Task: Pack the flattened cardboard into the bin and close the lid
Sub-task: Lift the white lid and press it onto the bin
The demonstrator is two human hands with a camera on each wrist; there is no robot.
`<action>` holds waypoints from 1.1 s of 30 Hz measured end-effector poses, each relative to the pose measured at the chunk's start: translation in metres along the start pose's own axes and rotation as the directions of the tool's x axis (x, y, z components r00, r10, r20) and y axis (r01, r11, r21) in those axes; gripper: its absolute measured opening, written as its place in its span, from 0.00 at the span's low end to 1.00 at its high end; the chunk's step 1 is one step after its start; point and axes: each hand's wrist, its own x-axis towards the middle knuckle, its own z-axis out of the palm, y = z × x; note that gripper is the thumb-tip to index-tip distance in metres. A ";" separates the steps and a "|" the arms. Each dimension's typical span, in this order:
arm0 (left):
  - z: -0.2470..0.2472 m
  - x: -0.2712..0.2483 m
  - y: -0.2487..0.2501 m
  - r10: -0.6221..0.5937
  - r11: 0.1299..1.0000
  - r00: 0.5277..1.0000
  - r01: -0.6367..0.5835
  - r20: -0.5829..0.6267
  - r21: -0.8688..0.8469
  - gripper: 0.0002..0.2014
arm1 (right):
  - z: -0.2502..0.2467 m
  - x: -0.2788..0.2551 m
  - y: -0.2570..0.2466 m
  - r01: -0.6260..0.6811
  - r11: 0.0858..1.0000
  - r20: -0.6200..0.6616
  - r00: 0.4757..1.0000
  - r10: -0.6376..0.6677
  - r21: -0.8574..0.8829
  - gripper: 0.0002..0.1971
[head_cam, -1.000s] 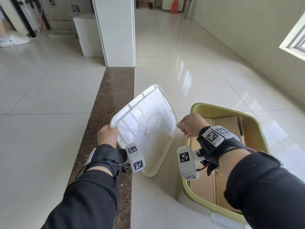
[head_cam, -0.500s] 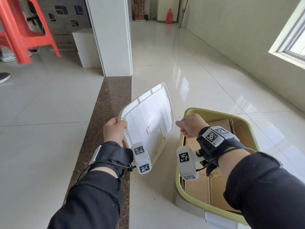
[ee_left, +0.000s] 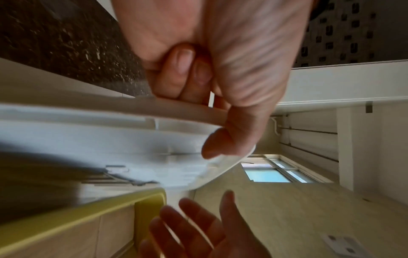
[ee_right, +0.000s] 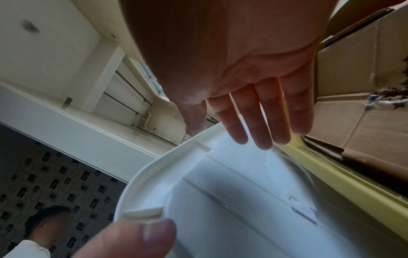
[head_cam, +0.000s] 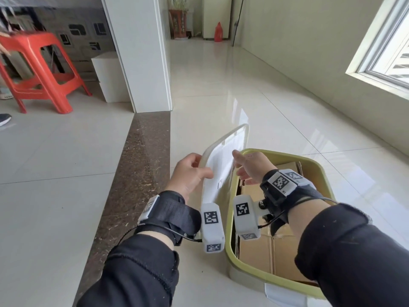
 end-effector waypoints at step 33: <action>0.073 -0.012 -0.007 0.037 0.968 0.978 -0.086 0.204 0.238 0.10 | -0.074 -0.036 0.072 -0.186 0.888 0.024 0.981 0.194 0.420 0.14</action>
